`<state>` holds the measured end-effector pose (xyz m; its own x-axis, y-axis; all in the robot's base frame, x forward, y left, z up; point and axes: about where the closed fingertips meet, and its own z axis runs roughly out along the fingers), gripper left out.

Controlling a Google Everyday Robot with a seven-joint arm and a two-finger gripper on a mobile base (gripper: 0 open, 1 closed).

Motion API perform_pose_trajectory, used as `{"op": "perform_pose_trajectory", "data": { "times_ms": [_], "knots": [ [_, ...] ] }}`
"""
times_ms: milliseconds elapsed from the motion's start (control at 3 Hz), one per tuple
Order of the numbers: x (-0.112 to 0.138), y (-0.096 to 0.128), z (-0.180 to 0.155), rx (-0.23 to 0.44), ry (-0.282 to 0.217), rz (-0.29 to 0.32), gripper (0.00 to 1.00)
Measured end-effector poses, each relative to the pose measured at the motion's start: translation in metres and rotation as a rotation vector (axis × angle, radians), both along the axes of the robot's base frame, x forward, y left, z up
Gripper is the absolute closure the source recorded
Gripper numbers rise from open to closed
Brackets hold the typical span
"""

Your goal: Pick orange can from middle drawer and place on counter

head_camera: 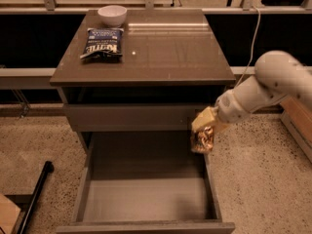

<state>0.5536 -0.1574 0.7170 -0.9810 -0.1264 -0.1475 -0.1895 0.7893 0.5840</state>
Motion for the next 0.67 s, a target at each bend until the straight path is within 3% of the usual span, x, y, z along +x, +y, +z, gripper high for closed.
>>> {"op": "perform_pose_trajectory", "data": {
  "times_ms": [333,667],
  "knots": [
    [0.007,-0.015,0.057,0.002,-0.139,0.055,1.0],
    [0.013,-0.019,0.117,-0.009,-0.312,0.107,1.0]
  ]
}}
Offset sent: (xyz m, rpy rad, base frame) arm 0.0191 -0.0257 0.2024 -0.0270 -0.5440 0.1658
